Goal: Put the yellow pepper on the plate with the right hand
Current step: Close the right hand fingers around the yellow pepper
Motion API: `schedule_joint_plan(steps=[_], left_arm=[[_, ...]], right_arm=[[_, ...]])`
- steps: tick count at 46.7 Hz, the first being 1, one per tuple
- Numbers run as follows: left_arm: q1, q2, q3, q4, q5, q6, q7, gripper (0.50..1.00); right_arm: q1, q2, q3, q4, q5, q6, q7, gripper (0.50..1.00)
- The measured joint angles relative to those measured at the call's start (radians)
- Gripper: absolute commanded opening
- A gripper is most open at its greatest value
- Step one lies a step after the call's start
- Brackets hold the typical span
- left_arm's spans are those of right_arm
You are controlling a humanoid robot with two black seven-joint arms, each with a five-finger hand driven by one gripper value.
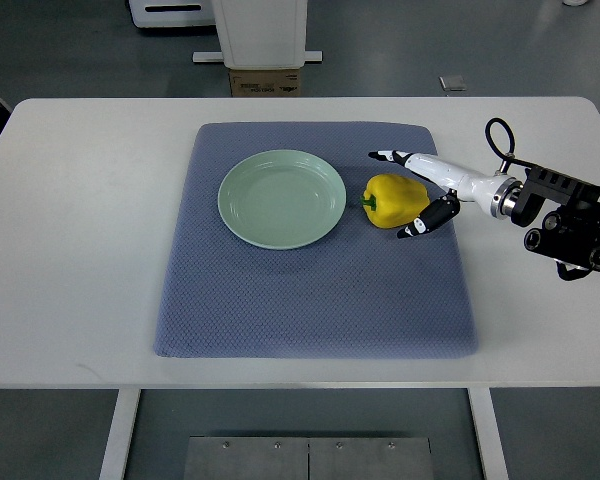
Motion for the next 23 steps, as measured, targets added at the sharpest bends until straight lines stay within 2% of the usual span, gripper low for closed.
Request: schedule_joint_plan(steps=[8, 17, 19, 23], left_arm=[[0.000, 0.000, 0.000, 0.000, 0.000, 0.000, 0.000, 1.000], [0.000, 0.000, 0.000, -0.001, 0.000, 0.000, 0.000, 1.000], [0.000, 0.000, 0.000, -0.001, 0.000, 0.000, 0.000, 1.000], [0.000, 0.000, 0.000, 0.000, 0.000, 0.000, 0.000, 1.000]], right_arm=[[0.002, 0.040, -0.036, -0.044, 0.000, -0.009, -0.008, 0.975], [0.002, 0.050, -0.051, -0.054, 0.000, -0.010, -0.014, 0.849], [0.002, 0.050, -0.053, -0.054, 0.000, -0.010, -0.017, 0.803], [0.003, 0.050, -0.058, -0.054, 0.000, -0.010, -0.020, 0.638]])
